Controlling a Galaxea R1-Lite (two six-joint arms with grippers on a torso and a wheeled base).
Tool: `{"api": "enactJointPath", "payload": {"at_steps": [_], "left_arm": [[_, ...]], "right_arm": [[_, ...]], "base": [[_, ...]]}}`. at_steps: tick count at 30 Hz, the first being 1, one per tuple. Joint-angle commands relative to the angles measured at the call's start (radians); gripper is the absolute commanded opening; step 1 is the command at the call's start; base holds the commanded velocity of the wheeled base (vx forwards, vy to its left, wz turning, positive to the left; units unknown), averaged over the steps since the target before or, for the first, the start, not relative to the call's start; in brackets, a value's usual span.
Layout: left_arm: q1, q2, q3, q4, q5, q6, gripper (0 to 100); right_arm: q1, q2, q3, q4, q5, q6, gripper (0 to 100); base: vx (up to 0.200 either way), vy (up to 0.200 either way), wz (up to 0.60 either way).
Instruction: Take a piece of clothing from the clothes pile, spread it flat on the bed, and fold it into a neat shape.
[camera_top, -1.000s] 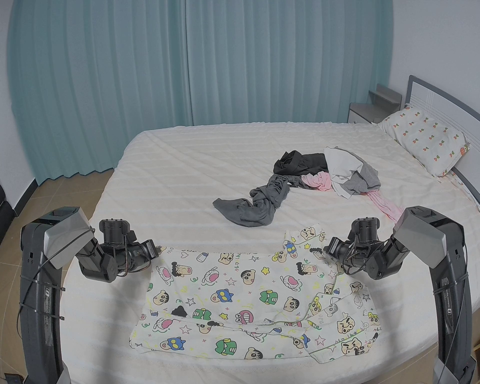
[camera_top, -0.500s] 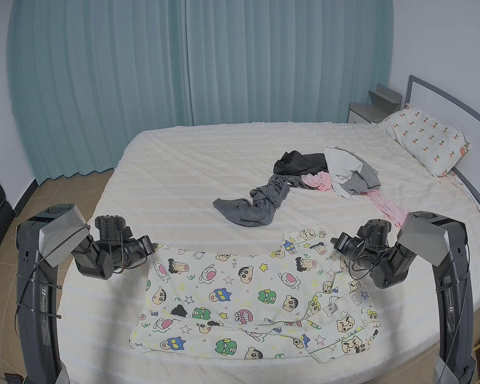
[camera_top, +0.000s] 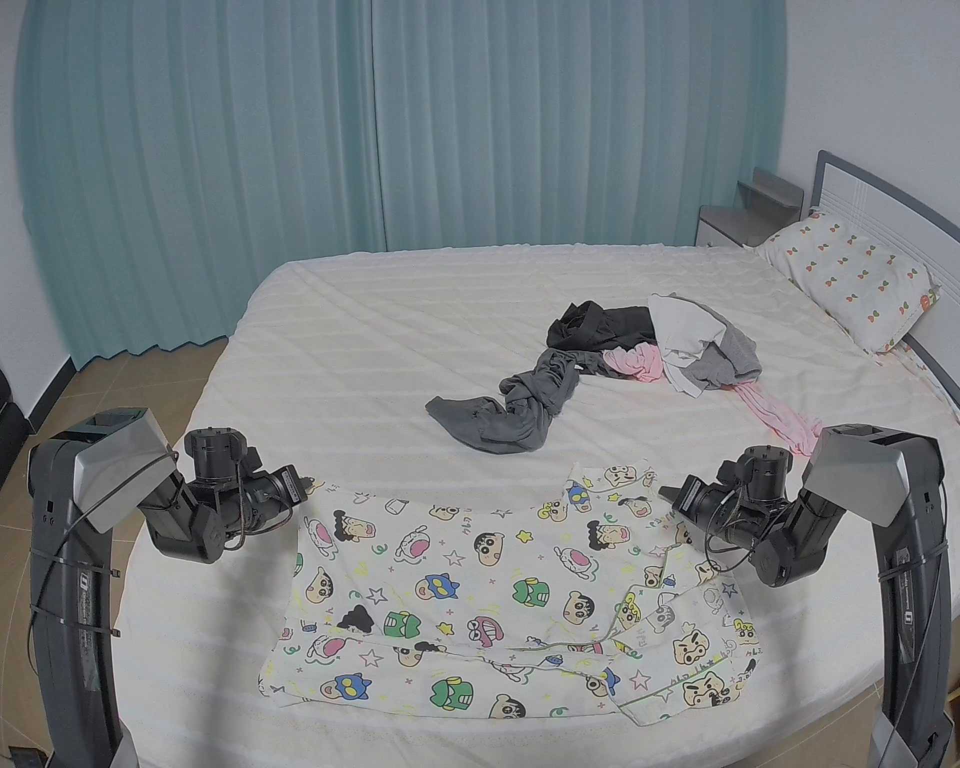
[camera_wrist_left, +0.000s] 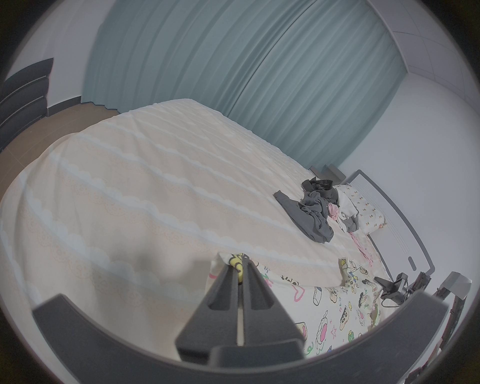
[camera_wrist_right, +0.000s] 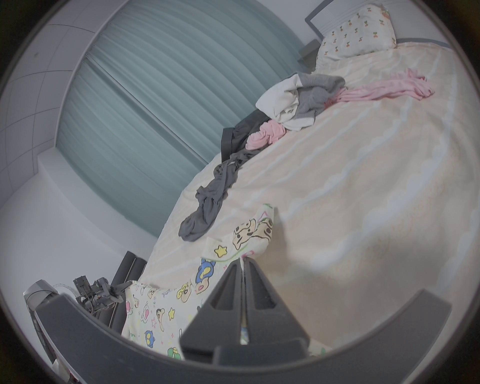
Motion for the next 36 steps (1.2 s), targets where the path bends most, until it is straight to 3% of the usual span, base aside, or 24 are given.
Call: {"api": "enactJointPath", "payload": {"at_steps": [1,2,3,22,23,36], "left_arm": [[-0.001,0.001,0.000,0.000,0.000,0.000,0],[-0.001,0.002,0.000,0.000,0.000,0.000,0],[-0.001,0.002,0.000,0.000,0.000,0.000,0],[-0.001,0.004,0.002,0.000,0.000,-0.002,0],[-0.001,0.004,0.002,0.000,0.000,-0.002,0],[0.001,-0.004,0.005,0.000,-0.001,-0.003,0]], "right_arm": [[0.004,-0.010,-0.005,0.032,0.002,-0.005,0],[0.005,-0.010,-0.017,0.060,0.002,-0.012,0],[0.005,-0.007,-0.017,0.058,0.000,-0.017,100],[0.047,0.031,-0.017,0.081,0.011,-0.114,100],[0.048,0.033,-0.019,0.081,0.011,-0.114,0],[0.004,0.030,0.023,-0.043,0.012,-0.101,0]], "base": [[0.000,0.000,0.00],[0.000,0.000,0.00],[0.000,0.000,0.00],[0.000,0.000,0.00],[0.000,0.000,0.00],[0.000,0.000,0.00]]}}
